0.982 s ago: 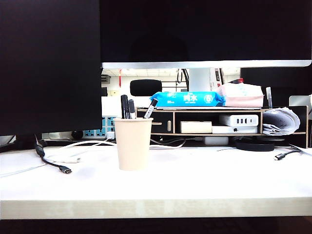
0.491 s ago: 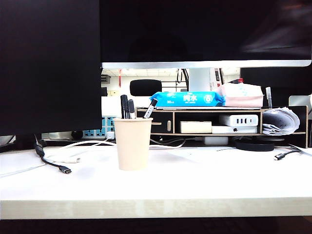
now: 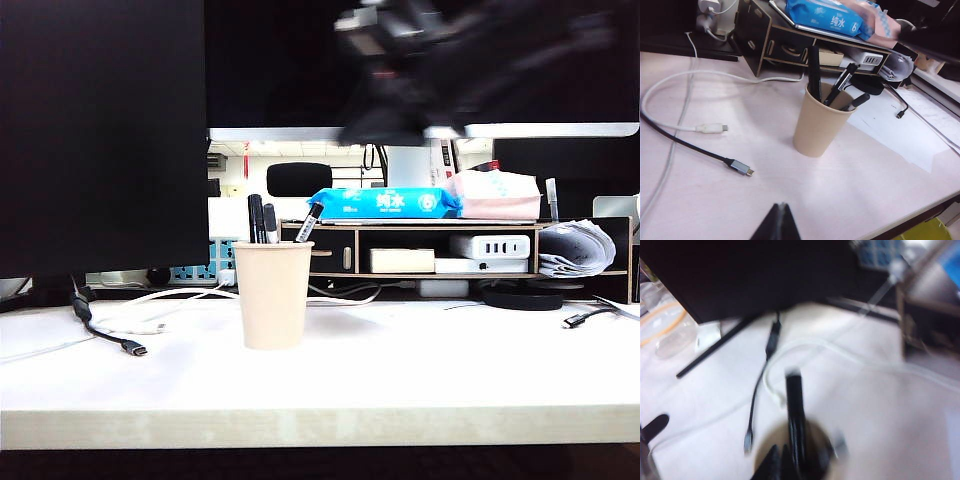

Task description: Pick up the marker from the paper cup and put it on the table.

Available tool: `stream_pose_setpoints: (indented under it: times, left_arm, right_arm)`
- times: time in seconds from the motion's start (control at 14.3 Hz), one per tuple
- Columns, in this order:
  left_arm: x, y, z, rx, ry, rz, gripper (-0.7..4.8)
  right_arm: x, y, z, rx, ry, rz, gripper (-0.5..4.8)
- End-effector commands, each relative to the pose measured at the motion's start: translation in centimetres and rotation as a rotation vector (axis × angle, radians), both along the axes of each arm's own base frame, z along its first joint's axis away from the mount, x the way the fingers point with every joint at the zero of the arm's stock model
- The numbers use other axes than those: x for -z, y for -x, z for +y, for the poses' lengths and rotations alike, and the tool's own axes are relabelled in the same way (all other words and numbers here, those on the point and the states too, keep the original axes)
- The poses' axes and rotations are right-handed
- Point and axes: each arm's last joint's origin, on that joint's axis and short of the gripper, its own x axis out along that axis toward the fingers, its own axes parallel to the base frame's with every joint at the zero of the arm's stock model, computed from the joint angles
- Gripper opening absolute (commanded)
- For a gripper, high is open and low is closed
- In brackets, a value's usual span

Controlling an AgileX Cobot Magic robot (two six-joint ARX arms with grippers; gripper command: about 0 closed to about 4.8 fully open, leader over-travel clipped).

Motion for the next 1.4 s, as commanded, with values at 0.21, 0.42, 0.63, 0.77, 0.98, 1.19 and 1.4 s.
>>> stream_pose_setpoints:
  times: [0.21, 0.42, 0.63, 0.77, 0.98, 1.19, 1.4]
  left_arm:
    - [0.0, 0.0, 0.0, 0.001, 0.001, 0.002, -0.05]
    - [0.0, 0.0, 0.0, 0.001, 0.001, 0.002, -0.05]
    - [0.0, 0.0, 0.0, 0.001, 0.001, 0.002, -0.05]
    - [0.0, 0.0, 0.0, 0.001, 0.001, 0.002, -0.05]
    - [0.0, 0.0, 0.0, 0.001, 0.001, 0.002, -0.05]
    - [0.0, 0.0, 0.0, 0.001, 0.001, 0.002, -0.05]
    - [0.0, 0.0, 0.0, 0.001, 0.001, 0.002, -0.05]
  right_arm:
    - [-0.9, -2.0, 5.4, -0.133, 0.032, -0.108, 0.85]
    - [-0.6, -2.9, 7.9, -0.14, 0.103, -0.14, 0.97]
    - [-0.5, -2.9, 8.8, -0.04, 0.202, -0.155, 1.33]
    - [-0.3, -2.9, 8.8, -0.02, 0.223, -0.142, 2.42]
    - [-0.2, -2.9, 8.7, 0.007, 0.239, -0.139, 2.45]
    - [-0.2, -3.1, 8.6, 0.043, 0.252, -0.143, 2.45]
    - [0.5, -3.2, 8.6, 0.063, 0.281, -0.125, 2.44]
